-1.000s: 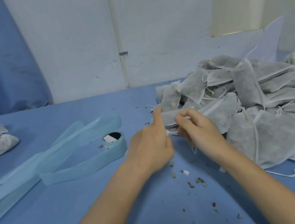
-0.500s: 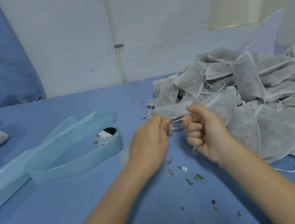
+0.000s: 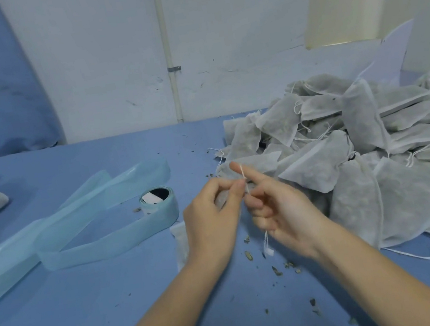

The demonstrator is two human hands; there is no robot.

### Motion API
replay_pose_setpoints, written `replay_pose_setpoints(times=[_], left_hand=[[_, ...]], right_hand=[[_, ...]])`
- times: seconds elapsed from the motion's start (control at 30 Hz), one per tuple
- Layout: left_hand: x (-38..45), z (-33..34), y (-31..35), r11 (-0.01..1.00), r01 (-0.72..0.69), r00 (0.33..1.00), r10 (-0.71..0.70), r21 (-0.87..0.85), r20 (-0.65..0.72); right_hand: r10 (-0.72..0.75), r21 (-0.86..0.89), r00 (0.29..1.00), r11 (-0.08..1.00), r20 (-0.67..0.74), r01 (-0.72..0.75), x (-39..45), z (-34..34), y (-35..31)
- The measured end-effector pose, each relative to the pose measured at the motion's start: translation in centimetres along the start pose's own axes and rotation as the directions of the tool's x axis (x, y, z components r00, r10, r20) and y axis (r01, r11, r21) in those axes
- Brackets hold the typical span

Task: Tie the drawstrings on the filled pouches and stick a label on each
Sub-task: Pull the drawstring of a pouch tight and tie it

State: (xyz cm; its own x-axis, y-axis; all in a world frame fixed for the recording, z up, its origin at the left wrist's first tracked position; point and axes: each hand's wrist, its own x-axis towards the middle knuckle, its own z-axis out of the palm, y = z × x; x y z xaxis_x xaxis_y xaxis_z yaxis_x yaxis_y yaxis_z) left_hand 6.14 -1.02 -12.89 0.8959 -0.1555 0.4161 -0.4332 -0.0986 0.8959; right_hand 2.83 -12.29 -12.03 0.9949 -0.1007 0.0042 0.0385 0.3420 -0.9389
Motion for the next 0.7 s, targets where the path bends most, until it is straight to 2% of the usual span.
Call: replay_pose_setpoints(times=[0.07, 0.17, 0.3, 0.33, 0.43, 0.57, 0.63, 0.7], left_hand=[[0.1, 0.1, -0.2, 1.0, 0.004, 1.0, -0.005, 0.019, 0.017], [0.4, 0.2, -0.3, 0.999, 0.024, 0.999, -0.025, 0.031, 0.021], [0.8, 0.2, -0.7, 0.997, 0.016, 0.999, -0.019, 0.081, 0.033], [0.9, 0.2, -0.9, 0.997, 0.025, 0.999, -0.028, 0.073, 0.035], [1.1, 0.3, -1.1, 0.989, 0.112, 0.994, -0.11, -0.098, 0.027], [1.2, 0.1, -0.5, 0.91, 0.201, 0.979, -0.175, -0.362, 0.104], [1.0, -0.1, -0.2, 0.907, 0.208, 0.974, -0.156, -0.366, 0.166], [0.6, -0.3, 0.1, 0.943, 0.17, 0.97, -0.11, -0.285, 0.216]], right_hand=[[-0.04, -0.275, 0.998, 0.961, -0.038, 0.028, -0.2, 0.1, 0.1], [-0.17, -0.571, 0.982, 0.815, -0.077, 0.096, -0.3, 0.3, 0.3], [-0.379, -0.781, 0.924, 0.591, -0.047, 0.202, -0.5, 0.4, 0.4], [-0.434, -0.791, 0.899, 0.57, -0.059, 0.223, -0.5, 0.4, 0.5], [-0.48, -0.744, 0.87, 0.622, -0.113, 0.246, -0.3, 0.1, 0.7], [-0.328, -0.615, 0.931, 0.771, -0.159, 0.166, -0.2, -1.0, 0.5], [-0.287, -0.591, 0.946, 0.793, -0.149, 0.147, -0.2, -1.4, 0.3], [-0.287, -0.574, 0.945, 0.805, -0.154, 0.151, -0.2, -1.5, -0.1]])
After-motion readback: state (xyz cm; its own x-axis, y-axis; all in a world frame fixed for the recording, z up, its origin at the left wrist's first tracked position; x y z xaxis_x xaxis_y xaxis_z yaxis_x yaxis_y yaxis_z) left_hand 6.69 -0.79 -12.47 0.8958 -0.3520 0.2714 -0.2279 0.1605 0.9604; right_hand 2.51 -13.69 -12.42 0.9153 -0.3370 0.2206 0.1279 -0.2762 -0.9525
